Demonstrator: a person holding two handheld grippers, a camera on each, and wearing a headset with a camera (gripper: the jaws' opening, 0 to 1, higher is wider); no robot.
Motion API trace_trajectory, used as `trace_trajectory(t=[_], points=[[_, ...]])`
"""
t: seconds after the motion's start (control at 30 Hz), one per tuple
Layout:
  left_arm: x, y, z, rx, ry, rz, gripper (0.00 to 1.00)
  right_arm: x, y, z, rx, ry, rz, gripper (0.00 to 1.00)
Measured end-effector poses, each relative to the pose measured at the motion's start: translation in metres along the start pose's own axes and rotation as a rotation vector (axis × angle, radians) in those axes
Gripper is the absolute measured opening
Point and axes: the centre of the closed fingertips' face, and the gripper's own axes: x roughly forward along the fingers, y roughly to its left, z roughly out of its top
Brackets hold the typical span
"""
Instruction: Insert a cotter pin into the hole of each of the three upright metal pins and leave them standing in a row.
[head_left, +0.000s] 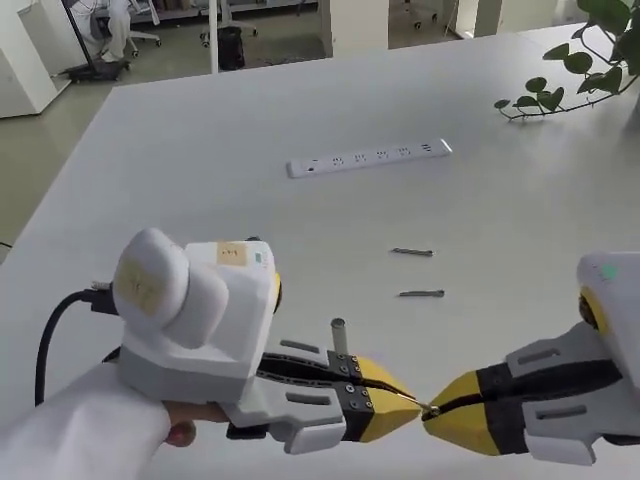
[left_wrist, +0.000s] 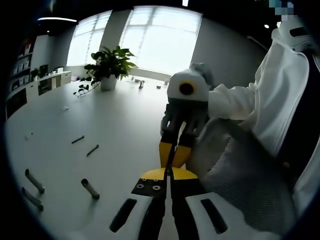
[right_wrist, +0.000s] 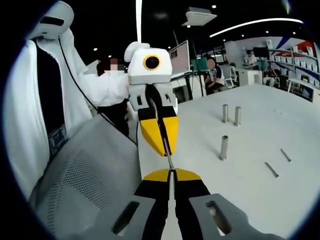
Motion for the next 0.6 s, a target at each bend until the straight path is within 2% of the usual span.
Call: trace_trajectory(t=[0.23,0.6], points=[[0.002,-0.004,-0.013,0.049,0.056,-0.015,0.0,0.001,0.005,0.001,-0.004,0.001,0.022,0.0],[0.004,-0.004,-0.019,0.061,0.044,-0.022,0.0,0.001,0.006,-0.004,-0.025,0.05,0.03,0.0]])
